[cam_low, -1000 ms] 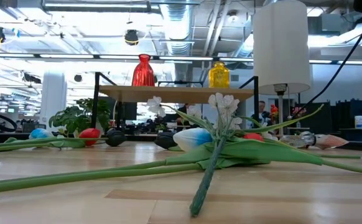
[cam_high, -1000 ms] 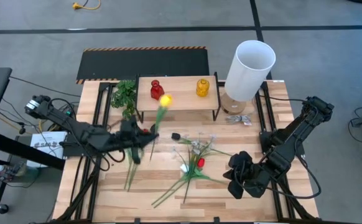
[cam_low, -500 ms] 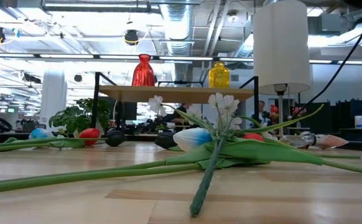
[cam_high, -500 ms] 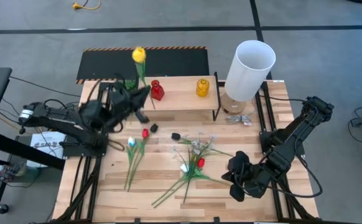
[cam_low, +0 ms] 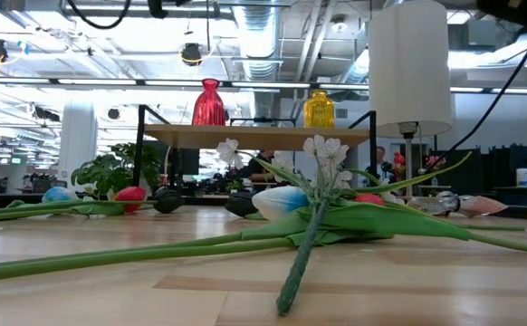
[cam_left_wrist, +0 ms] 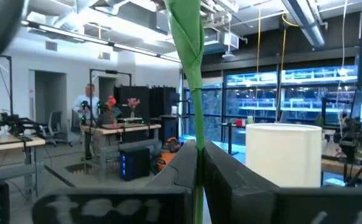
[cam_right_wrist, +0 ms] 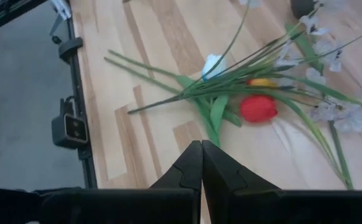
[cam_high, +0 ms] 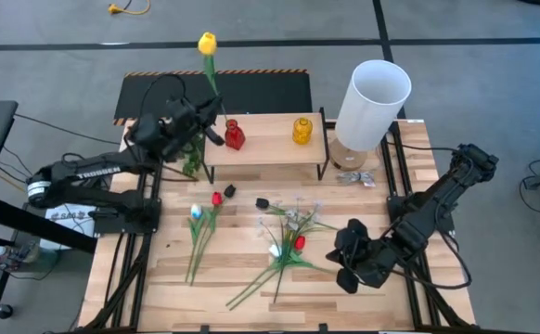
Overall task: Pick and place flowers into a vace then onto a shelf
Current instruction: Put the left yellow flower into the red vase on the shelf
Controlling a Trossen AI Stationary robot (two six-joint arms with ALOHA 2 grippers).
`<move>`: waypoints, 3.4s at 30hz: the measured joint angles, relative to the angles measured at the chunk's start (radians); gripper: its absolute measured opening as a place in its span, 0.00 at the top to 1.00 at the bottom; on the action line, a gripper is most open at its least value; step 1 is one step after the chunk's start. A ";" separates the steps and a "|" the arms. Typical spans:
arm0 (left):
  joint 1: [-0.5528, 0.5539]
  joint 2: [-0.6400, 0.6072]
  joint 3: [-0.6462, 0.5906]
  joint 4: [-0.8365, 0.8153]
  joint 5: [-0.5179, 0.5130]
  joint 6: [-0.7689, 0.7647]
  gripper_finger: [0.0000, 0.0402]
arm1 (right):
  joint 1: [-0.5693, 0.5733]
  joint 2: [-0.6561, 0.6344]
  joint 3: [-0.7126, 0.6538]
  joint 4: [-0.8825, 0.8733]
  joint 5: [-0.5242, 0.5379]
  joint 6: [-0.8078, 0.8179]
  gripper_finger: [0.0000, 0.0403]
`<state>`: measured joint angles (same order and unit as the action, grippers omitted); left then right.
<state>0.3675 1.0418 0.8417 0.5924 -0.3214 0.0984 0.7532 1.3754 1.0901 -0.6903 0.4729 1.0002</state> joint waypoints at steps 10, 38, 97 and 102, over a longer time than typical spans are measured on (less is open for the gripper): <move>0.164 0.085 0.001 -0.018 0.146 -0.069 1.00 | -0.055 0.000 0.000 0.015 0.000 0.020 1.00; 0.101 0.123 -0.035 -0.109 0.015 -0.064 1.00 | -0.057 0.000 0.000 0.016 0.000 0.012 1.00; 0.047 0.094 -0.245 0.041 -0.112 -0.136 0.52 | -0.046 0.000 0.000 0.009 -0.004 0.038 1.00; 0.047 0.084 -0.245 0.037 -0.150 -0.134 0.47 | -0.046 0.000 0.000 0.007 -0.005 0.038 1.00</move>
<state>0.4142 1.1256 0.5967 0.6292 -0.4713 -0.0353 0.7067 1.3754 1.0897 -0.6830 0.4683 1.0386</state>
